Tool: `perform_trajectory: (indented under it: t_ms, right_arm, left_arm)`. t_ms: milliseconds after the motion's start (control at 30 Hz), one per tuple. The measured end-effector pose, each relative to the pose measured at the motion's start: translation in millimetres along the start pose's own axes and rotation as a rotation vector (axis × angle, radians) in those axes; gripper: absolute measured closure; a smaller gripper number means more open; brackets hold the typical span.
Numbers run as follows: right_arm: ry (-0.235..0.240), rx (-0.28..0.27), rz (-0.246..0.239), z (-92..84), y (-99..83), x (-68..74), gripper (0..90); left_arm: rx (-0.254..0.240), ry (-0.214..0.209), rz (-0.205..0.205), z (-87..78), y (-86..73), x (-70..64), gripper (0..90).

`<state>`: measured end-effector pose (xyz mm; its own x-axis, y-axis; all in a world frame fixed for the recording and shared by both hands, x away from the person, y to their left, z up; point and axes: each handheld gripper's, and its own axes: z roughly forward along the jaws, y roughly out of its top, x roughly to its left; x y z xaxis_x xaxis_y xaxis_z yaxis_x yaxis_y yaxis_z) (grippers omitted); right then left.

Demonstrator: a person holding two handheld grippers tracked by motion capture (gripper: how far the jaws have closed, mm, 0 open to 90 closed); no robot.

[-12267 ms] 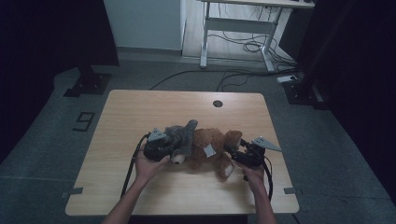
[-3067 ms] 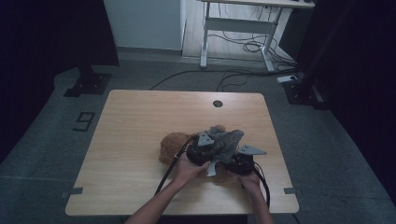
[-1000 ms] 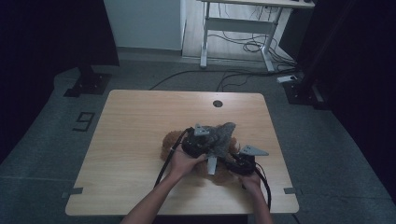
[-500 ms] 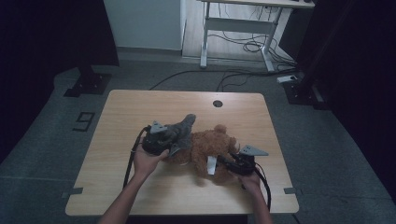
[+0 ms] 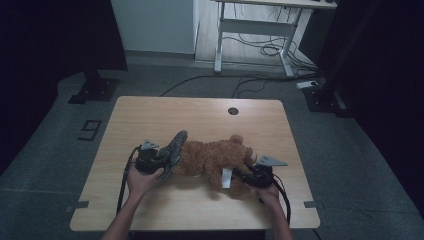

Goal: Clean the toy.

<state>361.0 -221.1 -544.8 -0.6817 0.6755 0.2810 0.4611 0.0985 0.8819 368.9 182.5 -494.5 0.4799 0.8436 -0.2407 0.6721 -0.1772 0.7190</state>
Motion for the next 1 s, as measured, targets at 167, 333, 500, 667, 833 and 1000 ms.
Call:
perform_trajectory:
  t_ms: [167, 333, 500, 667, 833, 1000]
  right_arm:
    - [0.005, 0.016, -0.01, 1.2, -0.8, 1.0, 58.8]
    - [-0.006, 0.033, -0.034, 5.0, -2.7, 4.4, 60.7]
    - [-0.051, 0.029, -0.056, 9.3, -3.0, 4.5, 61.0]
    - [-0.08, 0.04, -0.061, 8.8, -2.2, 1.2, 61.0]
    - [-0.077, 0.046, -0.07, 8.1, -2.0, 1.1, 60.9]
    - [-0.07, 0.055, -0.078, 7.0, -2.2, 2.1, 60.7]
  left_arm:
    - [-0.021, -0.044, -0.04, 6.6, -5.6, -0.3, 77.3]
    - [-0.04, -0.044, -0.058, 16.9, -0.1, 1.9, 77.6]
    - [-0.05, -0.036, -0.054, 20.4, 14.2, 3.1, 77.8]
    - [-0.108, -0.05, -0.006, 2.5, 36.1, -5.2, 77.7]
    - [-0.141, -0.102, 0.075, -5.5, 63.1, -33.2, 77.6]
    - [-0.119, -0.116, 0.164, 8.5, 89.1, -70.7, 77.4]
